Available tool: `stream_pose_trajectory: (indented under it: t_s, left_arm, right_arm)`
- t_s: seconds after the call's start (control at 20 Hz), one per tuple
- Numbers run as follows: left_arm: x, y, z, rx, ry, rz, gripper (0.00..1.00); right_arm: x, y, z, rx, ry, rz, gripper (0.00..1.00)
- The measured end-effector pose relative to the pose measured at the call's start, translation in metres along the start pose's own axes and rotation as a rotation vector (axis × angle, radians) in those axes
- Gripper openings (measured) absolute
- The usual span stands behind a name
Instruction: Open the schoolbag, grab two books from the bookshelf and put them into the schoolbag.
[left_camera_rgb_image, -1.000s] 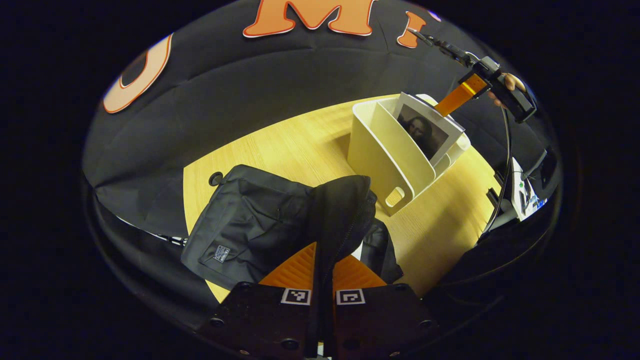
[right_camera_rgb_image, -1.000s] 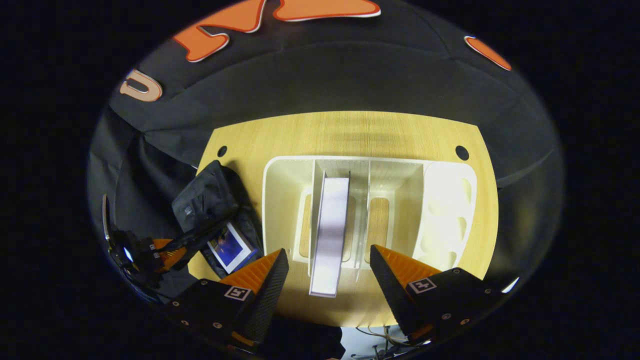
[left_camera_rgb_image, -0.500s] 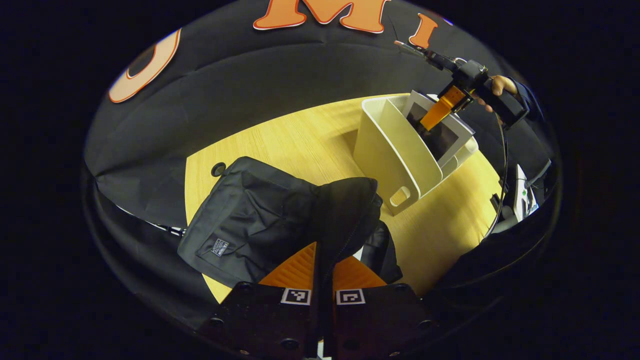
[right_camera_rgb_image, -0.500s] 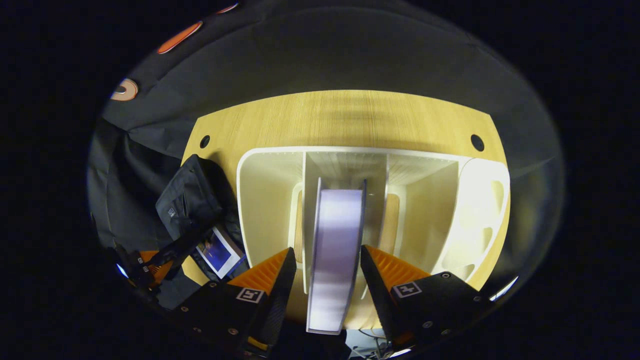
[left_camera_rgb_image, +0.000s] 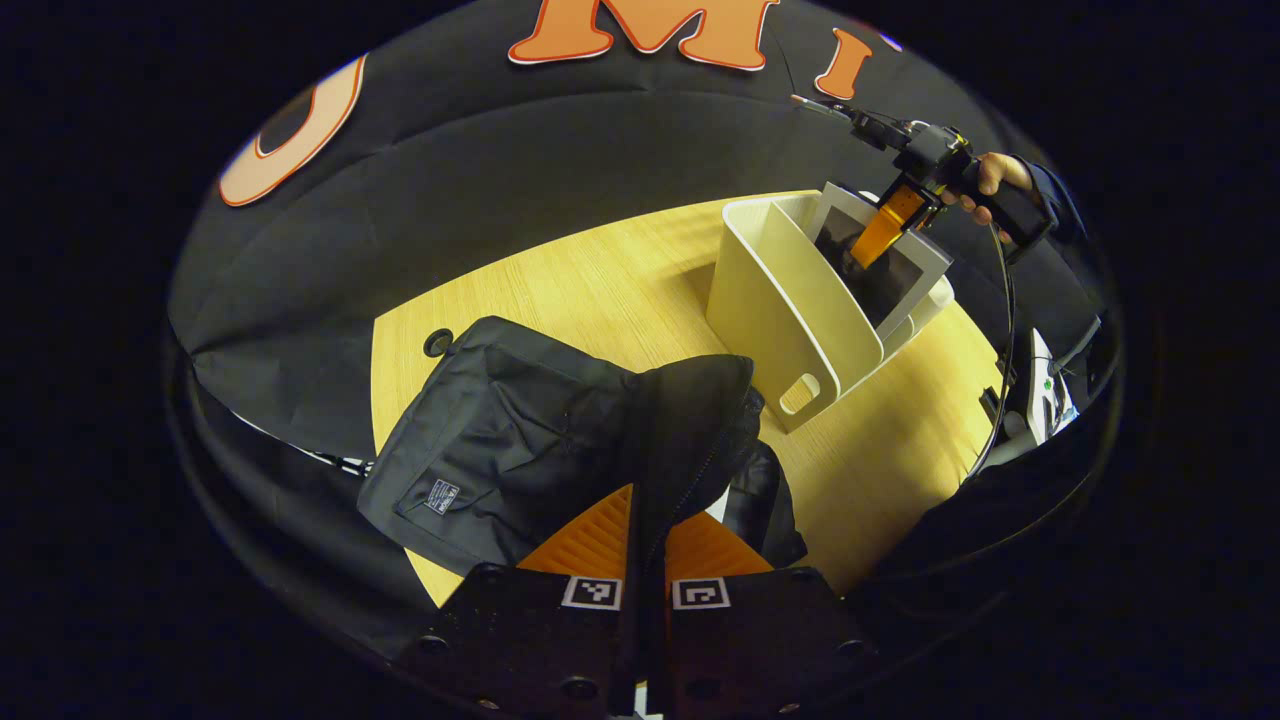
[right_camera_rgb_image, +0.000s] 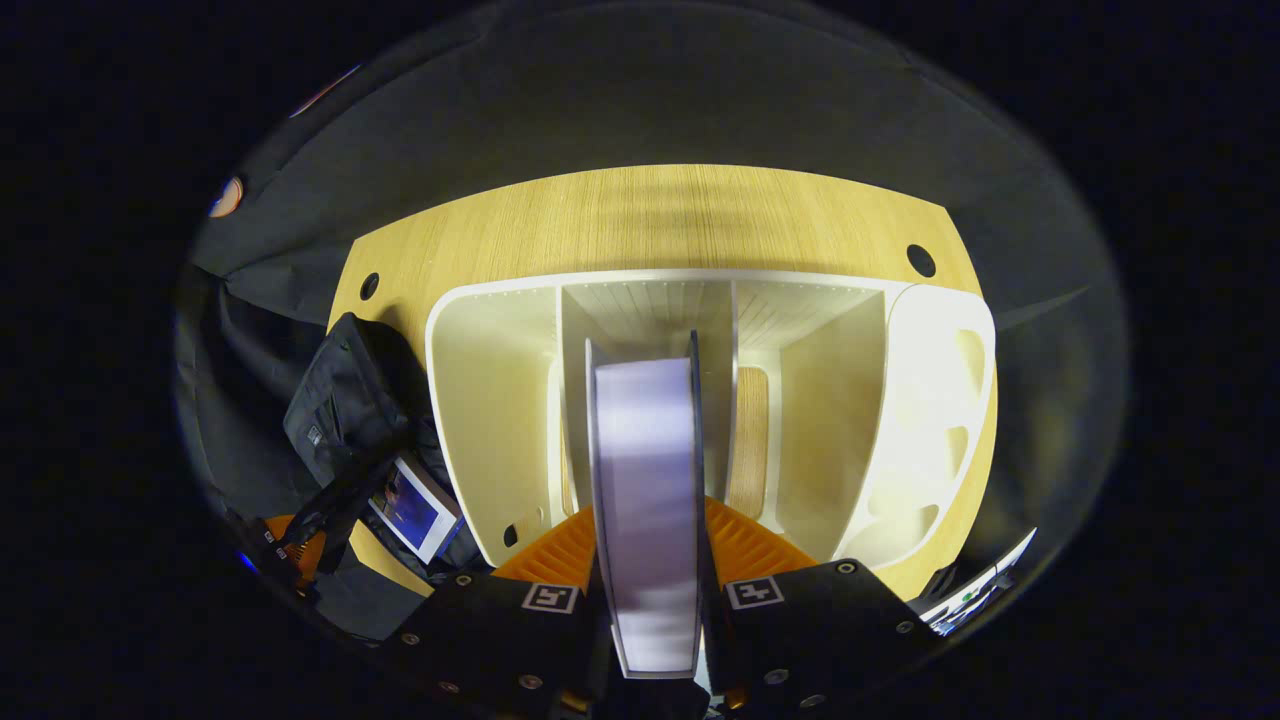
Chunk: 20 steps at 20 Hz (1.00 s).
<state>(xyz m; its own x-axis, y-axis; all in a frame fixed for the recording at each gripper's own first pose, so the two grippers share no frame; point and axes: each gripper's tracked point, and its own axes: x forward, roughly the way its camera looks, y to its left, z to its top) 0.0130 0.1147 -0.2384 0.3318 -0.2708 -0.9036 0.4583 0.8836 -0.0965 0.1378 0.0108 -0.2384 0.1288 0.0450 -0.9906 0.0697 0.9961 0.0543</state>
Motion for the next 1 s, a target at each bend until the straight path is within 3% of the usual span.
stream_pose_trajectory:
  t_s: [0.25, 0.65, 1.0]
  left_arm:
    - [-0.001, -0.002, -0.001, 0.007, -0.023, -0.024, 0.05]
    - [-0.002, -0.001, -0.011, 0.07, -0.053, -0.058, 0.05]
    - [-0.007, 0.002, -0.006, 0.127, -0.059, -0.072, 0.05]
  right_arm:
    - [-0.045, 0.002, -0.009, 0.025, -0.06, 0.023, 0.39]
    - [-0.144, -0.013, -0.026, 0.164, -0.263, 0.056, 0.37]
    - [-0.198, 0.018, -0.076, 0.245, -0.373, 0.17, 0.37]
